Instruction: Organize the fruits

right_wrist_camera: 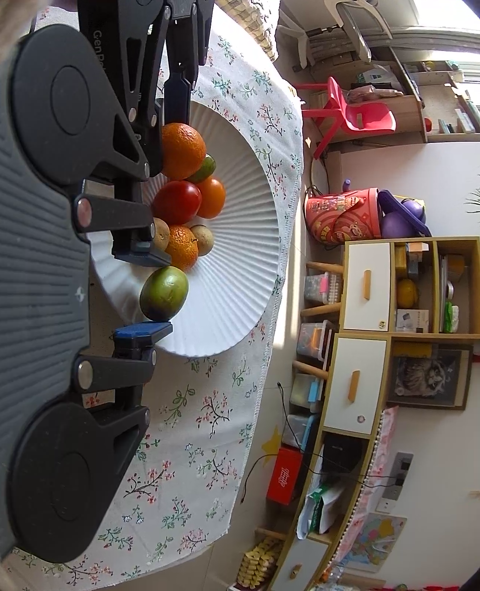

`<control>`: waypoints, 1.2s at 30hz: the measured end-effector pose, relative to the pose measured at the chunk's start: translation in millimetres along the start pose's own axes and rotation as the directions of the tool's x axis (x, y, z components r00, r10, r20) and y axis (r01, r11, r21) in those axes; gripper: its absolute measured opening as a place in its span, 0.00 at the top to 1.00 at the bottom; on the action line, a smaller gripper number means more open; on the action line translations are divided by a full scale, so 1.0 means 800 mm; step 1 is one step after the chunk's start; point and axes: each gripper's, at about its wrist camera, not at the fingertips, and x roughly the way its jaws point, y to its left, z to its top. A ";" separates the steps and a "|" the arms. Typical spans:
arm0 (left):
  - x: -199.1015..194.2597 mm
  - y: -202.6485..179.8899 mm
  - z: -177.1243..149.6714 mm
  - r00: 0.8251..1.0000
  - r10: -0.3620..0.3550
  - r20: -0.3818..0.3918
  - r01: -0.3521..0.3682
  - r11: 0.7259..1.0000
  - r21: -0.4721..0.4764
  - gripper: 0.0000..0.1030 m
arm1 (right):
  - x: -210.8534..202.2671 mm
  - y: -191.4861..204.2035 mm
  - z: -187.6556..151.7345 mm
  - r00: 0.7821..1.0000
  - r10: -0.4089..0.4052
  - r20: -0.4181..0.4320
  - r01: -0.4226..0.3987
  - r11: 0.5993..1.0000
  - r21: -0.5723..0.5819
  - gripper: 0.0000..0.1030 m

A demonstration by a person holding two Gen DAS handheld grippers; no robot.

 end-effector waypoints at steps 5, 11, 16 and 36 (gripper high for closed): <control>-0.001 0.000 0.001 1.000 -0.001 0.001 0.001 1.000 0.002 0.76 | 0.000 0.001 0.001 1.000 0.006 -0.004 -0.006 1.000 -0.003 0.71; -0.008 -0.004 0.004 1.000 -0.009 0.026 0.009 1.000 0.009 0.63 | -0.006 -0.001 0.003 1.000 0.028 0.005 -0.028 1.000 0.007 0.64; -0.020 -0.007 0.006 0.999 -0.011 0.044 0.010 1.000 0.015 0.51 | -0.018 -0.006 0.003 0.999 0.027 0.020 -0.027 0.999 0.025 0.58; -0.085 -0.002 -0.037 0.998 0.056 -0.006 -0.057 0.994 -0.092 0.17 | -0.079 0.011 -0.036 0.999 -0.032 -0.006 0.032 0.997 0.071 0.33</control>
